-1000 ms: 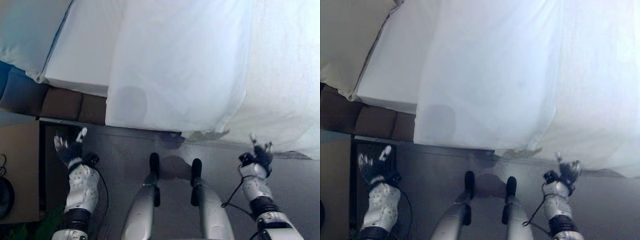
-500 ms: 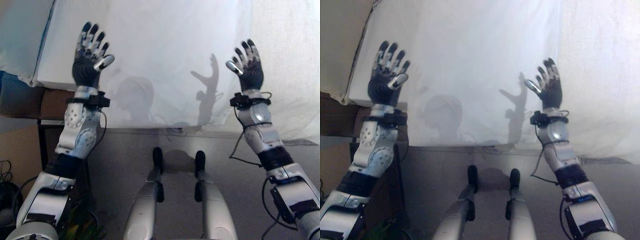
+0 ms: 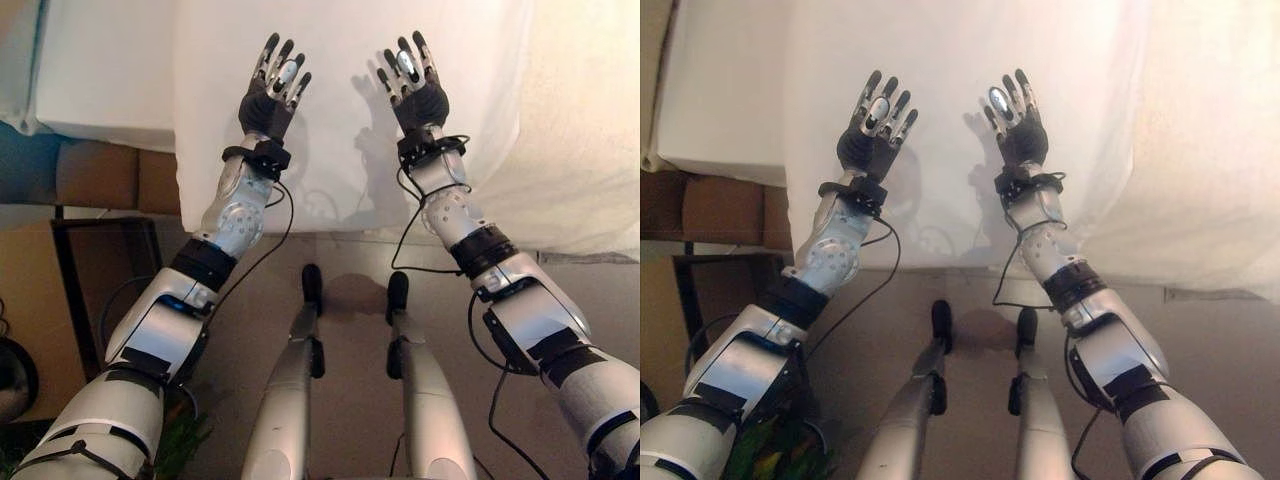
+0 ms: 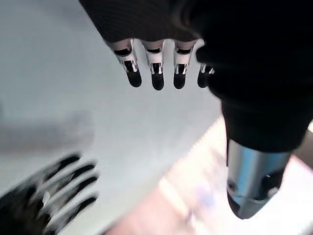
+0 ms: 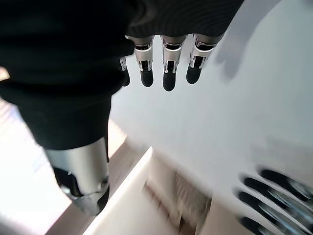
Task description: Make the bed
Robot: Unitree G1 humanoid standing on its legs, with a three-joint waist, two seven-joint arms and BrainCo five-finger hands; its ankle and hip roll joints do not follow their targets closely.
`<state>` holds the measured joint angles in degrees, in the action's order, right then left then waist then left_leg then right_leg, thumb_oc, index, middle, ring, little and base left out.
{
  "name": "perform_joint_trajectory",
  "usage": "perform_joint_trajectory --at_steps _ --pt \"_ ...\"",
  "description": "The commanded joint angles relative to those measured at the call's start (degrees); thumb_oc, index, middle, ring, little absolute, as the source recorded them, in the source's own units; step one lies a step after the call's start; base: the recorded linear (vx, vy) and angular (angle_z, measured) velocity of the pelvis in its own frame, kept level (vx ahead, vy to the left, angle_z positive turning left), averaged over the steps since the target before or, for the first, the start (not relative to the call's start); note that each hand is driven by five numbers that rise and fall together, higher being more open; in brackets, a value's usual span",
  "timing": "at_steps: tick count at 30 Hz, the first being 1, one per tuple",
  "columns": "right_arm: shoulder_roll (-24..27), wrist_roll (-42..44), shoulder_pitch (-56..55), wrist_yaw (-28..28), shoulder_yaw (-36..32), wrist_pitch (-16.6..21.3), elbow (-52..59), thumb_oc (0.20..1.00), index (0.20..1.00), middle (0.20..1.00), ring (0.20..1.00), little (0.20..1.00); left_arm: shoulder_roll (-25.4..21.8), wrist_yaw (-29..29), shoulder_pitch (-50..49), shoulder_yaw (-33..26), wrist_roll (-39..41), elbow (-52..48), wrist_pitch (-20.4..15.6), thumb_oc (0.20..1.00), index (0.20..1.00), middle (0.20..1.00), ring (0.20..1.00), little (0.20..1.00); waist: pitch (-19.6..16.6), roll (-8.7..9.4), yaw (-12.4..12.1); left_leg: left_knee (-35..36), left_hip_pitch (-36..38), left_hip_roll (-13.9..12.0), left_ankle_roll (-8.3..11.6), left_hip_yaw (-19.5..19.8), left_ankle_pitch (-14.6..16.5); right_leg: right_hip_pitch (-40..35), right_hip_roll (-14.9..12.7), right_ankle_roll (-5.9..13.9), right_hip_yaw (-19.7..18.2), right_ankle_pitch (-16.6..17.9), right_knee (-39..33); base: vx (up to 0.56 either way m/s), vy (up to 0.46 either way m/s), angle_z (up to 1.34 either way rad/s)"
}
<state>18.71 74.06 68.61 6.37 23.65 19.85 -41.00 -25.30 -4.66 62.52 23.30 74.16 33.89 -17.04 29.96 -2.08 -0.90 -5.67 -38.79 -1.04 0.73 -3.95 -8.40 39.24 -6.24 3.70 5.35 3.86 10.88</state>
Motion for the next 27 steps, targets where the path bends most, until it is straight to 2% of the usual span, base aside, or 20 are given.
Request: perform_joint_trajectory --at_steps 1,8,13,19,27 --pt "-1.02 4.02 3.79 2.25 -0.52 1.31 -1.73 1.000 1.000 1.000 1.000 1.000 -2.25 -3.34 6.57 -4.68 1.77 4.56 -2.89 1.000 1.000 1.000 1.000 1.000 -0.17 2.38 -0.94 -10.52 -4.82 4.58 0.87 -0.42 11.04 3.73 0.27 3.04 1.95 -0.97 1.72 0.00 0.000 0.00" --pt "-0.60 1.31 6.02 8.72 -0.01 0.13 -10.39 1.000 1.000 1.000 1.000 1.000 -1.89 -9.36 8.11 -5.99 -0.96 12.16 -3.59 1.000 1.000 1.000 1.000 1.000 -0.17 1.67 -1.28 -14.81 -12.04 4.45 1.18 -0.57 12.44 10.20 -0.50 2.82 2.59 -1.47 4.62 0.01 0.001 0.04" --pt "0.63 -3.21 4.80 12.30 -0.90 -1.81 -16.40 1.000 1.000 1.000 1.000 1.000 -2.66 -11.63 5.99 -7.60 -4.11 17.36 -2.11 1.000 1.000 1.000 1.000 1.000 -0.17 1.06 -1.65 -15.06 -14.56 4.40 1.28 -0.61 12.48 12.54 -0.95 2.78 2.99 -1.45 4.49 0.01 0.015 0.03" --pt "1.40 -6.97 0.46 13.94 -3.81 -3.30 -19.43 1.000 1.000 1.000 1.000 1.000 -3.24 -12.00 0.67 -10.98 -5.00 18.75 -1.21 1.000 1.000 1.000 1.000 1.000 -0.17 0.66 -1.58 -14.38 -14.01 4.68 1.18 -0.69 12.56 12.40 -0.83 2.71 2.97 -1.64 4.00 0.00 0.000 0.00" --pt "3.04 -9.85 -6.64 13.25 -7.39 -4.57 -21.47 1.000 1.000 1.000 1.000 1.000 -3.65 -11.52 -4.82 -12.97 -6.73 17.49 -1.34 1.000 1.000 1.000 1.000 1.000 -0.17 0.33 -1.15 -14.06 -12.55 5.07 1.05 -0.65 12.50 11.28 -0.80 2.62 3.09 -2.16 4.47 0.00 0.000 0.00"
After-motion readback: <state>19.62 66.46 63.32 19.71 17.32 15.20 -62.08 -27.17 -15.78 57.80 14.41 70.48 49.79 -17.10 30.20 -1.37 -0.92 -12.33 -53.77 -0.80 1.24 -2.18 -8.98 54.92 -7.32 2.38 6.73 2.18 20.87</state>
